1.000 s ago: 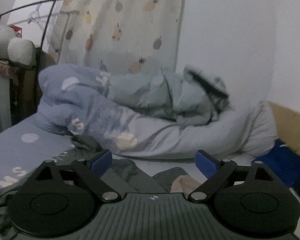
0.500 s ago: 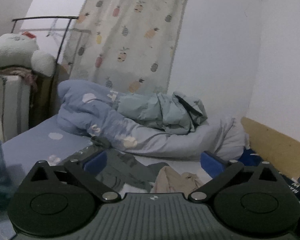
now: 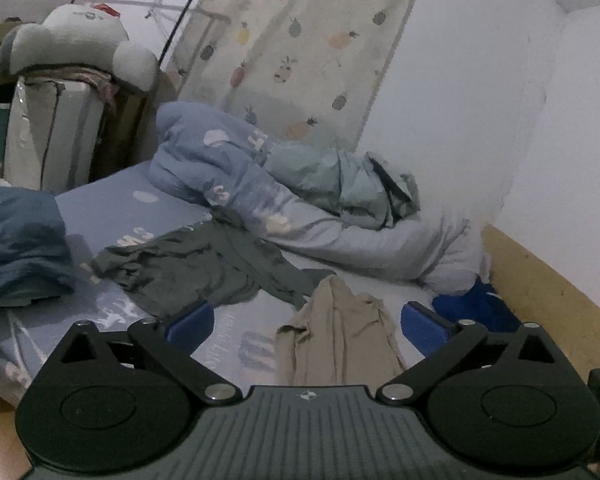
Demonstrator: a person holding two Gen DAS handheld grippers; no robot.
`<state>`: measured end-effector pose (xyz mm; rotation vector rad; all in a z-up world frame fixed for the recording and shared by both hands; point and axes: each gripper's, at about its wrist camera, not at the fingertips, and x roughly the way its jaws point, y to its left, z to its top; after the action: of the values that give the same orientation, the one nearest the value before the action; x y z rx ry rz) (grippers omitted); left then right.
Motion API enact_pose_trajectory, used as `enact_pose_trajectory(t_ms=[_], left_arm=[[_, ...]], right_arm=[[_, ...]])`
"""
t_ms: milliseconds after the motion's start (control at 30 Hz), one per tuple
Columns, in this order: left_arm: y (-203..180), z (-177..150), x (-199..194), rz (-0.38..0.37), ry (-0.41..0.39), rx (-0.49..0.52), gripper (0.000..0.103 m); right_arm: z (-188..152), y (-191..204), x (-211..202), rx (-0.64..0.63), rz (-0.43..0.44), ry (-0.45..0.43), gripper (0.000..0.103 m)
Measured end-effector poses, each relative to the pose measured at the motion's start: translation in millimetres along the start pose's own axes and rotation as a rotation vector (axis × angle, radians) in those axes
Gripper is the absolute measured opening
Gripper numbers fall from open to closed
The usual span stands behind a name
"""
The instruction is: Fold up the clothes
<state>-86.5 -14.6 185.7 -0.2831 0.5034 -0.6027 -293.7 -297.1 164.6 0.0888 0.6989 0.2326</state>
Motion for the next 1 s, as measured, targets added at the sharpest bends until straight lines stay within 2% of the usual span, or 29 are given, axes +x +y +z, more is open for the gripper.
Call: enact_pose_trajectory(t_ms=[100, 200, 267, 333, 500, 600, 733, 833, 867, 900, 967, 1000], left_arm=[[0.8, -1.0, -3.3, 0.004, -0.016, 0.003, 0.103], [2.5, -9.9, 3.5, 0.03, -0.023, 0.027, 0.103], [7.2, -26.7, 11.7, 0.082, 0.0, 0.04, 0.103], [18.3, -40.0, 22.8, 0.115, 0.034, 0.006, 0.103], [42.5, -58.5, 49.8, 0.151, 0.105, -0.079, 0.103], [49.0, -67.5, 53.8, 0.168, 0.123, -0.094, 0.103], [55.4, -77.0, 53.1, 0.181, 0.134, -0.112, 0.103], [56.2, -83.0, 48.6, 0.189, 0.138, -0.116, 0.103], [56.2, -85.3, 46.8, 0.191, 0.139, -0.116, 0.103], [56.6, -86.7, 47.4, 0.194, 0.14, -0.113, 0.103], [56.1, -91.0, 47.0, 0.197, 0.142, -0.106, 0.103], [55.4, -93.6, 47.2, 0.197, 0.145, -0.103, 0.103]], right_arm=[[4.0, 26.4, -11.5, -0.06, 0.026, 0.016, 0.086], [-1.7, 42.9, 0.3, -0.099, 0.025, 0.032, 0.086], [-13.3, 51.1, 19.9, -0.124, 0.017, 0.035, 0.085], [-32.3, 62.1, 48.6, -0.173, -0.01, 0.025, 0.084], [-80.7, 84.8, 135.4, -0.304, -0.103, 0.078, 0.065], [-105.0, 98.1, 170.4, -0.363, -0.127, 0.126, 0.065], [-125.2, 116.9, 199.5, -0.472, -0.161, 0.137, 0.061], [-138.5, 128.0, 217.0, -0.554, -0.214, 0.147, 0.043], [-137.9, 125.9, 221.4, -0.563, -0.233, 0.156, 0.032], [-137.9, 123.8, 221.8, -0.55, -0.243, 0.159, 0.018], [-134.3, 113.8, 211.7, -0.473, -0.235, 0.153, 0.003], [-131.2, 108.1, 203.4, -0.433, -0.225, 0.143, 0.001]])
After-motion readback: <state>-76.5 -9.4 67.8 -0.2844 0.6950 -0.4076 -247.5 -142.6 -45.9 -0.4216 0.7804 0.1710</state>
